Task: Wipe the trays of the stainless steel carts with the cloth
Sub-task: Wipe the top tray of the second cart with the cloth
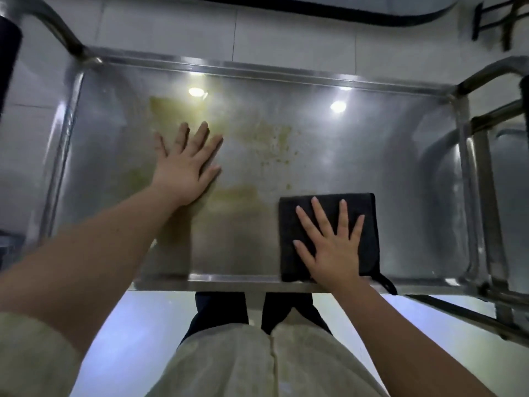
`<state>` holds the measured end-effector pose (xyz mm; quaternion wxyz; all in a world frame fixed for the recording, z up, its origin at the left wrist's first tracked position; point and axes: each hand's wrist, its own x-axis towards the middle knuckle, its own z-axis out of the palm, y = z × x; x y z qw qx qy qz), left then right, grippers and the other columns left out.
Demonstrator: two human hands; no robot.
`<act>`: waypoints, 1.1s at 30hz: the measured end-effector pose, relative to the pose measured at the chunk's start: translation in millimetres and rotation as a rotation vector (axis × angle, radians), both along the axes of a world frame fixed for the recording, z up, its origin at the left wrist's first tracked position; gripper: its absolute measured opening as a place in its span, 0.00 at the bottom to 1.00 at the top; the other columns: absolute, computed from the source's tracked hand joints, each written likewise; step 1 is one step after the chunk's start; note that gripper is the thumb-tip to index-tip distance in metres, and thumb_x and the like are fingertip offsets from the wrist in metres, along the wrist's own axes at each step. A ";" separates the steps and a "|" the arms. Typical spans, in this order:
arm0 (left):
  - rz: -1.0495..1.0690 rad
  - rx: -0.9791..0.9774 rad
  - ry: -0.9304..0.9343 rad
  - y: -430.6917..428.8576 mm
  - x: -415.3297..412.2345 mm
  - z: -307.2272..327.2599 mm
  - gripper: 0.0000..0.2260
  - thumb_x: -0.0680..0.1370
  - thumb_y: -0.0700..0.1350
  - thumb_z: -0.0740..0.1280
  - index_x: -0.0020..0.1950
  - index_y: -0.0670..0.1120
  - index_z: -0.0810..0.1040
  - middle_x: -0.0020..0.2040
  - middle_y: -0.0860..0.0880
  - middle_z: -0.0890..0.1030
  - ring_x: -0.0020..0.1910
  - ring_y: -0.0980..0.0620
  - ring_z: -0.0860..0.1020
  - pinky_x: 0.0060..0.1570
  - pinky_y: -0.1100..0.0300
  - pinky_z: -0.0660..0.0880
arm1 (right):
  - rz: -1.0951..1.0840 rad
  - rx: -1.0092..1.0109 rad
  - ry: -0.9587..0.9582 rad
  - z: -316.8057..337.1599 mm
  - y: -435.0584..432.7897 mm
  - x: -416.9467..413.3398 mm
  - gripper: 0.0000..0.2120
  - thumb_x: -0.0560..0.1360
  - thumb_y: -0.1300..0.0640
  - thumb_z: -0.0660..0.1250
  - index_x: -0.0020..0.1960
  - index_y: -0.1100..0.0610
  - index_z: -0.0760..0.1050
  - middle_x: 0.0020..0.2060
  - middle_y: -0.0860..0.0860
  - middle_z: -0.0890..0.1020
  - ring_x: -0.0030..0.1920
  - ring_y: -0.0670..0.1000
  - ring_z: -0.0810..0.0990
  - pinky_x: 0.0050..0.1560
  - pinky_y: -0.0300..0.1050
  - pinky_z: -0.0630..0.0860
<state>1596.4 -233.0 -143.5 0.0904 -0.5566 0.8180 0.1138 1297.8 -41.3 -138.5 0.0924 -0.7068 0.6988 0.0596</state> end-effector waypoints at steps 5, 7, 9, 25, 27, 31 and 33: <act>-0.003 -0.032 0.032 -1.2 1.3 -6.4 0.29 0.78 0.67 0.39 0.78 0.63 0.42 0.81 0.54 0.44 0.79 0.44 0.42 0.69 0.30 0.37 | -0.195 0.055 -0.017 1.4 -113.4 26.1 0.30 0.76 0.31 0.38 0.76 0.33 0.35 0.79 0.41 0.41 0.77 0.63 0.36 0.71 0.72 0.36; -0.002 -0.054 0.047 -3.0 3.0 -10.8 0.28 0.78 0.67 0.40 0.78 0.63 0.42 0.81 0.54 0.44 0.79 0.44 0.42 0.68 0.30 0.36 | -0.233 0.052 -0.032 -1.8 -177.2 30.9 0.30 0.77 0.31 0.40 0.76 0.34 0.37 0.79 0.42 0.41 0.77 0.64 0.36 0.70 0.72 0.35; -0.007 -0.075 0.056 -3.4 4.2 -15.2 0.28 0.78 0.67 0.39 0.78 0.64 0.42 0.81 0.54 0.45 0.79 0.45 0.42 0.68 0.31 0.36 | -0.255 0.078 -0.031 -5.0 -222.0 33.9 0.30 0.77 0.31 0.43 0.76 0.34 0.38 0.79 0.41 0.41 0.77 0.64 0.37 0.69 0.73 0.34; 0.005 -0.055 0.108 -1.4 3.6 -13.6 0.28 0.79 0.66 0.38 0.78 0.63 0.39 0.81 0.54 0.41 0.79 0.45 0.39 0.69 0.29 0.38 | 0.009 0.131 -0.034 8.5 10.4 83.7 0.30 0.78 0.32 0.45 0.78 0.37 0.48 0.79 0.44 0.50 0.77 0.66 0.42 0.70 0.76 0.44; 0.007 -0.055 0.111 -1.7 3.5 -12.1 0.28 0.79 0.66 0.38 0.78 0.63 0.38 0.81 0.54 0.41 0.79 0.45 0.39 0.69 0.29 0.38 | -0.002 0.093 -0.028 7.8 -37.6 73.2 0.30 0.78 0.31 0.44 0.78 0.35 0.45 0.79 0.42 0.47 0.77 0.64 0.40 0.71 0.74 0.40; 0.013 -0.066 0.121 -1.8 3.3 -13.6 0.28 0.79 0.67 0.39 0.78 0.63 0.39 0.81 0.55 0.43 0.79 0.46 0.40 0.69 0.30 0.37 | -0.093 0.074 -0.038 -0.7 -185.4 51.6 0.30 0.76 0.30 0.40 0.76 0.32 0.37 0.79 0.41 0.42 0.77 0.62 0.35 0.71 0.71 0.33; 0.022 -0.074 0.135 -1.5 3.5 -15.4 0.28 0.79 0.67 0.40 0.78 0.64 0.40 0.81 0.55 0.44 0.79 0.47 0.41 0.70 0.31 0.37 | -0.123 0.087 -0.034 -2.8 -250.2 48.2 0.30 0.76 0.30 0.42 0.76 0.33 0.38 0.79 0.41 0.42 0.77 0.63 0.36 0.70 0.72 0.35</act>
